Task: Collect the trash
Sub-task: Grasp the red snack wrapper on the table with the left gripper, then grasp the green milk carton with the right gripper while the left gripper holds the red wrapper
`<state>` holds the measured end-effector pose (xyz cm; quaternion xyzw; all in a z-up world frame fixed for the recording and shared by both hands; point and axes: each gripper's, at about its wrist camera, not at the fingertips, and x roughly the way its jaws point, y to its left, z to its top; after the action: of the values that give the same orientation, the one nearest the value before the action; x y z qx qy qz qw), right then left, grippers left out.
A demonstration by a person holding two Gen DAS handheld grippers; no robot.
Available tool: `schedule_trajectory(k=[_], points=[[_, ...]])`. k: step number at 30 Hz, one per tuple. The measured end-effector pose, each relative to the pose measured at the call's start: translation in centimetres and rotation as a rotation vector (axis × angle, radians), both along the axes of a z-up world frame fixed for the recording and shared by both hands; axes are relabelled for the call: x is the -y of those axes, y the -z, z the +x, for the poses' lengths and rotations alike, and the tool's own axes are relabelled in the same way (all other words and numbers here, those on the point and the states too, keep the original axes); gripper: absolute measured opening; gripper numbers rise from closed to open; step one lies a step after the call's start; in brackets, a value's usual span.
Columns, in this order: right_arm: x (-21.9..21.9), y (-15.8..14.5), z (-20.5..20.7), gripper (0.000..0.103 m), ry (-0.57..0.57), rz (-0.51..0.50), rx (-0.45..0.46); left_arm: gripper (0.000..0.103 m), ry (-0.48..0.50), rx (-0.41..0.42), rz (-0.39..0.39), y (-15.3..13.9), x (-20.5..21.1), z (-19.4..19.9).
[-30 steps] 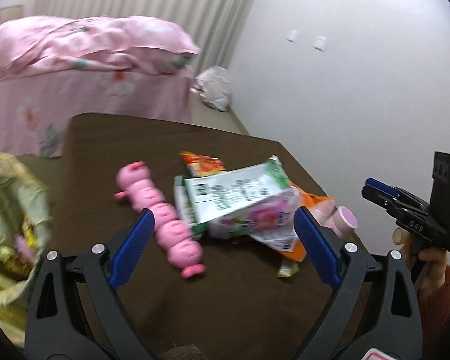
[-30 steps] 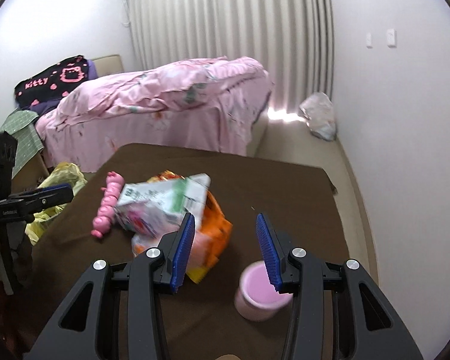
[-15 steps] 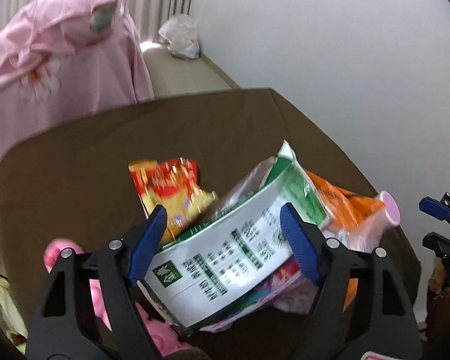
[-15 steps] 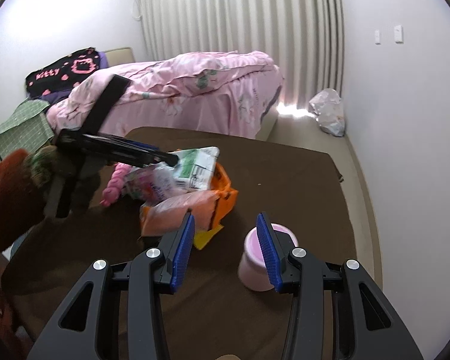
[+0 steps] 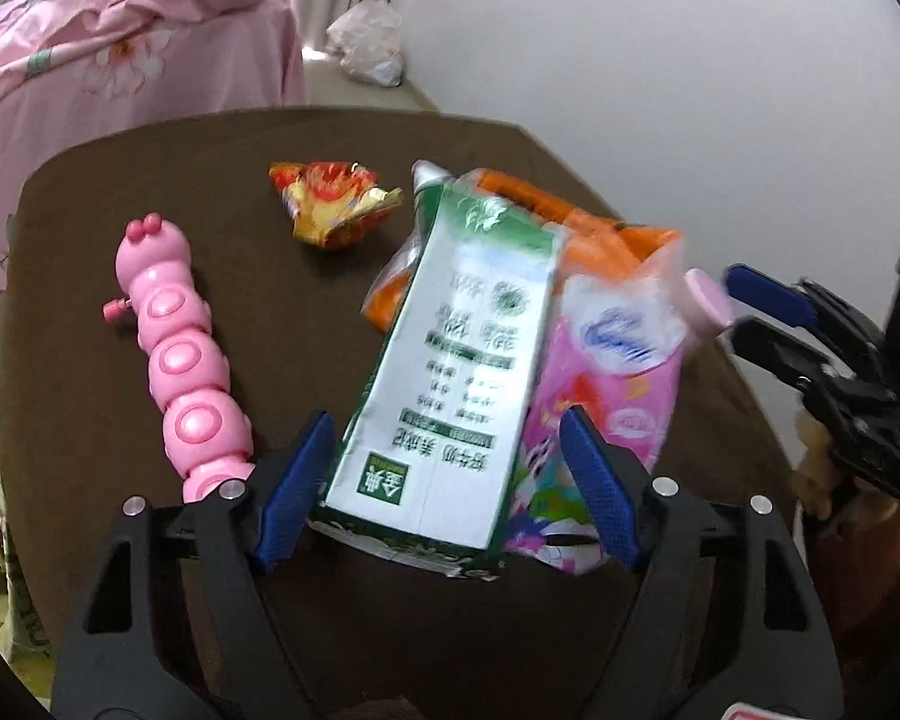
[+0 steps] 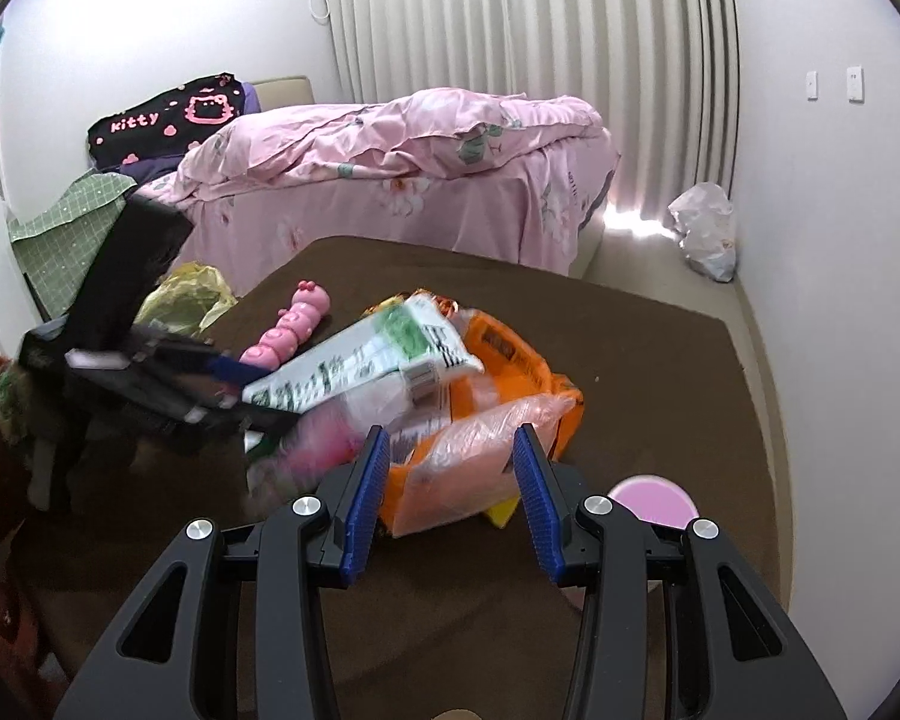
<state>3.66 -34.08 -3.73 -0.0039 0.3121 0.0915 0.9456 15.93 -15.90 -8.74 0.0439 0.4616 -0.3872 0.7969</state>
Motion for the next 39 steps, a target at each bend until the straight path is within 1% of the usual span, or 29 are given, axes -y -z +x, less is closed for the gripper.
schedule_trajectory(k=[2,4,5,7,9,10,11,12,13,14,15,17,20,22,23,25,27,29,30,31,33,34,36,37,38,39], points=[[-0.1,-0.5,0.1,0.041,0.005,0.001,0.017,0.074,-0.071,0.041,-0.066,-1.5,-1.0,1.1],[0.0,-0.8,0.1,0.041,0.017,0.010,0.032,0.074,-0.151,0.088,-0.101,-2.4,-1.3,3.2],[0.1,-0.8,0.1,0.041,0.023,0.013,0.034,0.074,-0.187,0.115,-0.090,-2.6,-0.9,4.4],[0.3,-0.6,-0.1,0.041,0.037,0.026,0.029,0.074,-0.219,0.144,-0.041,-2.1,0.5,6.9],[0.5,-0.3,-0.4,0.041,0.042,0.031,0.021,0.073,-0.250,0.132,0.041,-0.7,2.1,9.4],[0.5,-0.2,-0.6,0.041,0.045,0.026,0.018,0.062,-0.261,0.099,0.080,0.1,2.7,10.7],[0.5,-0.1,-0.8,0.041,0.049,0.020,0.016,0.057,-0.270,0.056,0.106,0.9,3.2,11.6],[0.6,0.1,-1.1,0.041,0.054,0.016,0.011,0.050,-0.276,0.027,0.119,1.1,3.4,12.3],[0.7,0.3,-1.3,0.041,0.057,0.021,0.005,0.045,-0.266,-0.013,0.122,1.3,3.7,12.7],[0.8,0.5,-1.4,0.041,0.057,0.030,-0.002,0.036,-0.246,-0.056,0.119,1.6,3.9,12.8],[0.8,0.8,-1.6,0.041,0.053,0.043,-0.013,0.018,-0.241,-0.074,0.108,1.6,3.8,12.6],[0.6,1.0,-1.7,0.041,0.051,0.048,-0.015,0.015,-0.238,-0.077,0.063,1.1,2.9,11.6],[-0.2,1.1,-1.7,0.041,0.033,0.062,-0.009,0.014,-0.245,-0.046,-0.016,-0.7,0.6,8.3],[-1.1,0.8,-1.4,0.041,0.016,0.072,-0.007,0.014,-0.254,0.002,-0.059,-2.2,-1.3,5.5],[-1.3,0.8,-1.2,0.041,0.012,0.080,-0.010,0.014,-0.262,0.017,-0.070,-2.7,-1.9,4.8],[-2.3,0.5,-0.5,0.041,-0.007,0.132,-0.018,0.014,-0.288,0.036,-0.097,-3.6,-3.8,2.4],[-3.3,0.3,0.1,0.041,-0.033,0.179,-0.028,0.014,-0.320,0.040,-0.119,-4.0,-5.1,0.9],[-4.3,0.3,1.1,0.041,-0.061,0.220,-0.047,0.014,-0.370,0.062,-0.117,-4.0,-6.9,-0.9],[-4.9,0.4,2.1,0.041,-0.055,0.241,-0.075,0.014,-0.391,0.075,-0.109,-4.1,-7.5,-1.5],[-5.2,0.5,2.6,0.041,-0.033,0.250,-0.096,0.014,-0.415,0.084,-0.103,-3.8,-8.3,-2.0],[-5.0,1.0,4.1,0.041,0.036,0.284,-0.138,0.014,-0.447,0.067,-0.111,-3.1,-9.8,-2.2],[-4.5,1.3,4.8,0.041,0.088,0.295,-0.157,0.014,-0.461,0.059,-0.115,-2.8,-10.5,-2.6],[-3.4,1.9,5.6,0.041,0.187,0.304,-0.186,0.014,-0.485,0.069,-0.106,-2.4,-11.6,-3.2],[-2.8,2.2,6.0,0.042,0.223,0.321,-0.198,0.014,-0.489,0.073,-0.100,-2.2,-12.1,-3.4],[-2.4,2.4,6.2,0.047,0.240,0.334,-0.202,0.014,-0.490,0.075,-0.101,-2.1,-12.7,-3.9],[-1.9,2.7,6.7,0.049,0.256,0.352,-0.199,0.014,-0.491,0.073,-0.107,-2.0,-13.2,-4.1]])
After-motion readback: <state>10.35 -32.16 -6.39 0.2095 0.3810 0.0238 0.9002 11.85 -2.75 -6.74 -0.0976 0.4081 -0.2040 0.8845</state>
